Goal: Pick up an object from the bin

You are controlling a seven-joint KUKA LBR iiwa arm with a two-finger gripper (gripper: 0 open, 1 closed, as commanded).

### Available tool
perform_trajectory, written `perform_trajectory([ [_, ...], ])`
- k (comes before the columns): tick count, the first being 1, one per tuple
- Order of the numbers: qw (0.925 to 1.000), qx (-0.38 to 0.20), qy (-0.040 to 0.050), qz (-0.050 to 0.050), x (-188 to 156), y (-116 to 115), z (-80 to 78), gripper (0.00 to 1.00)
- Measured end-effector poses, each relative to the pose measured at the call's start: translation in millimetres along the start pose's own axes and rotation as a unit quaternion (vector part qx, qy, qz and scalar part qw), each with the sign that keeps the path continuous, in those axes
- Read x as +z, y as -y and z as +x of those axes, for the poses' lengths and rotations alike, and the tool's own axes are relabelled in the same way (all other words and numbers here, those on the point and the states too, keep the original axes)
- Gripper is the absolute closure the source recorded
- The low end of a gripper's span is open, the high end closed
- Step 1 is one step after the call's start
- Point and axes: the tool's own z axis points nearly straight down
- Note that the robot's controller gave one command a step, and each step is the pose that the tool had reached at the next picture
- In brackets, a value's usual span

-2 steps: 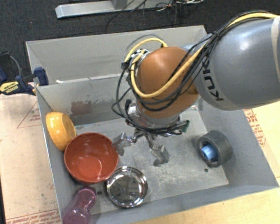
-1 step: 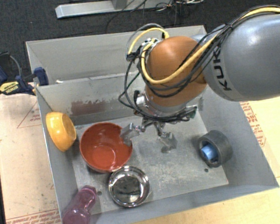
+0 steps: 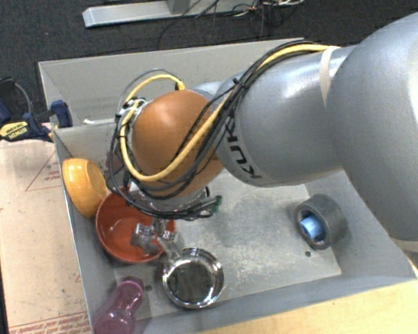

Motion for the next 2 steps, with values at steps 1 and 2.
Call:
perform_trajectory([
  [1, 1.0000, 0.001, 0.0000, 0.001, -1, 1, 0.9, 1.00],
  [2, 1.0000, -0.001, -0.0040, -0.004, -26, 0, 4.8, 1.00],
])
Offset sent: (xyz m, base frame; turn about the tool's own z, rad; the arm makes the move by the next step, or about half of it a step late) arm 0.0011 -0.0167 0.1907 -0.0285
